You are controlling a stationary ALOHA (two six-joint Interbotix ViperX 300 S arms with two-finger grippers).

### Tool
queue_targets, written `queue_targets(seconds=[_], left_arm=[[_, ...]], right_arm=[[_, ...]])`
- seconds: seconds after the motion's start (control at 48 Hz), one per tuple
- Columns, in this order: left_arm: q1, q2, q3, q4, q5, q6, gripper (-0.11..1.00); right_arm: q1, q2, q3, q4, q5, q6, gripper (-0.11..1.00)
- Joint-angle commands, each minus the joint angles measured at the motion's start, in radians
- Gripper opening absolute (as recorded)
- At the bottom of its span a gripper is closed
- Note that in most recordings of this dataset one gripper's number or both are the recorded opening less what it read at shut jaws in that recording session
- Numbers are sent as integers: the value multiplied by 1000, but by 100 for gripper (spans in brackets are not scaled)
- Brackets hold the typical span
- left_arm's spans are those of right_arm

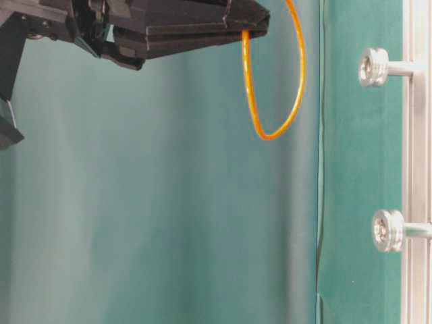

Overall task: Hook the rubber onto the shaft.
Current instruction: 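Loop the band over the right silver knob with the right gripper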

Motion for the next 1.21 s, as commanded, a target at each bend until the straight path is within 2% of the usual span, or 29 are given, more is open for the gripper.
queue_targets(seconds=[0.0, 0.354, 0.729, 1.188], left_arm=[[-3, 8, -31, 2, -9, 0, 0], [-3, 8, -31, 2, -9, 0, 0], [-3, 8, -31, 2, -9, 0, 0], [-3, 8, -31, 3, -8, 0, 0]], right_arm=[[2, -11, -20, -2, -6, 2, 6], [2, 12, 17, -2, -71, 2, 6], [2, 31, 112, -2, -189, 3, 6], [2, 31, 123, -2, -210, 3, 6]])
